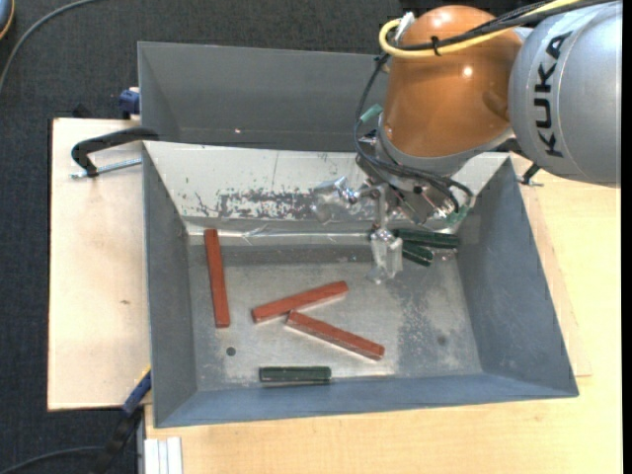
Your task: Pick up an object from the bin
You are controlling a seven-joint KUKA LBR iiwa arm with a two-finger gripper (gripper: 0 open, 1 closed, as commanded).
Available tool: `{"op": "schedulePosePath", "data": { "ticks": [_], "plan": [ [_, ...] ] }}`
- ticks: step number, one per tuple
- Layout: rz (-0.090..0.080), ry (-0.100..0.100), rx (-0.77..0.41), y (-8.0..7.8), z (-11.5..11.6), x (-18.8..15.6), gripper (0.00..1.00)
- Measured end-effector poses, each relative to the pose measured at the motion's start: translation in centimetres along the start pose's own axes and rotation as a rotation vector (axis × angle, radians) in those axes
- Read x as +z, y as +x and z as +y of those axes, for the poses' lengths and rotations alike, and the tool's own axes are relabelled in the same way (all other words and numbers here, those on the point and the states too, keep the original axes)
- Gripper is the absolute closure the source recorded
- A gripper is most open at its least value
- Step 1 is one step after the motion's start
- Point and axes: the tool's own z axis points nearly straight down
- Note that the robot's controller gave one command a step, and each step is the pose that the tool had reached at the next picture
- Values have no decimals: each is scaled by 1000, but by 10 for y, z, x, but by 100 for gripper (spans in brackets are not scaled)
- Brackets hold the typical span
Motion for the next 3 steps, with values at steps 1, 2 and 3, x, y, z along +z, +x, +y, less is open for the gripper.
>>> {"op": "schedulePosePath", "data": {
  "ticks": [1,2,3],
  "plan": [
    [4,-2,-181,-14,54,100,0],
    [9,-5,-297,2,21,167,0],
    [5,-3,-298,1,22,165,100]
  ]
}}
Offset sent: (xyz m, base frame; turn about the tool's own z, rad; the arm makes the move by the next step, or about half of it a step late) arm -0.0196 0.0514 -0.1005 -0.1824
